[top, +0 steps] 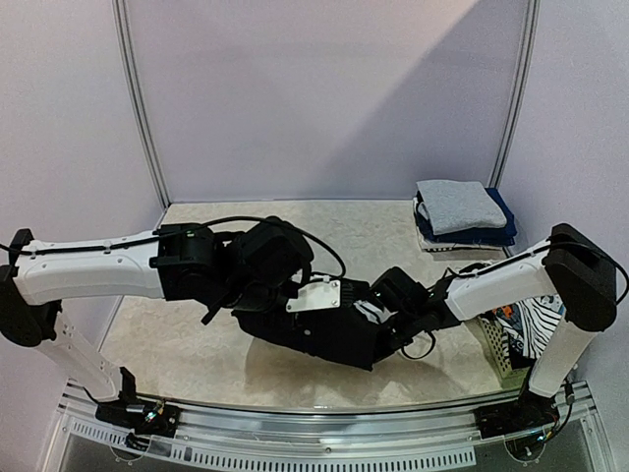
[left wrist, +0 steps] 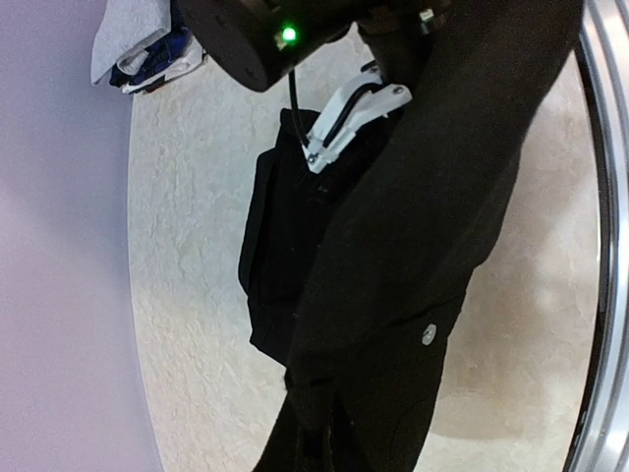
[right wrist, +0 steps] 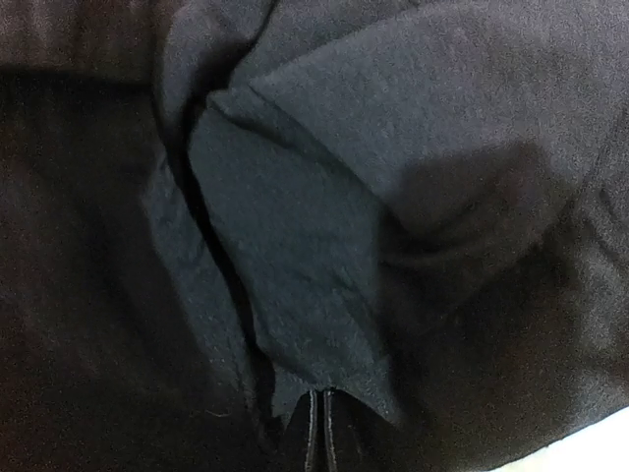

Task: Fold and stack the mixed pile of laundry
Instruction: Pick up the 2/3-rectangle-folded shirt from the center of the board, then fold the 2/3-rectangle-folded shirt at the center of the board.

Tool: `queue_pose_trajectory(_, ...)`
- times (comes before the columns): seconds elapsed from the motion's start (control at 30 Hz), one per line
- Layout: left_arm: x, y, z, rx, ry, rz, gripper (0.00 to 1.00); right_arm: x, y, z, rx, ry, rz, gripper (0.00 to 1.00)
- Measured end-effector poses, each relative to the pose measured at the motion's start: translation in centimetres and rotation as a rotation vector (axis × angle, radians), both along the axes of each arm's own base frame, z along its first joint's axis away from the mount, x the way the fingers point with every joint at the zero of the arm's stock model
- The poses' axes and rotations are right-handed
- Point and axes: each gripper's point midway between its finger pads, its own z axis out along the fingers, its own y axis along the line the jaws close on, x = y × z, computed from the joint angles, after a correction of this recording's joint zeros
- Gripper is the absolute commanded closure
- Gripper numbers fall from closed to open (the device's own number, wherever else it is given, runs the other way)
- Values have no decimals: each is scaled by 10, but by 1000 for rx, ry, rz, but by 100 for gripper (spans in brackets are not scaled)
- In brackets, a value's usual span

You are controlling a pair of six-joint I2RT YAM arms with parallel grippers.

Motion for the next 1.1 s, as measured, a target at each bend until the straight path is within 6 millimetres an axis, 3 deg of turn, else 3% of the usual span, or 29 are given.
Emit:
queue_pose_trajectory(0.33,26,-18,-10,5,44,-39,100,-2,-11,3,-2,-5,-49,94)
queue_pose_trajectory(0.53,46,-26,-19,16,68,-65,100,23,-51,28,-92,-122,-232,73)
queue_pose_trajectory(0.7,59,-35,-26,25,87,-86,100,39,-103,49,-152,-222,-424,70)
queue_pose_trajectory(0.8,69,-40,-28,23,94,-92,100,44,-125,57,-165,-266,-502,70)
queue_pose_trajectory(0.93,85,-46,-33,24,107,-95,100,47,-138,63,-168,-308,-557,70)
queue_pose_trajectory(1.1,113,-52,-53,42,134,-80,100,51,-146,71,-162,-345,-598,72)
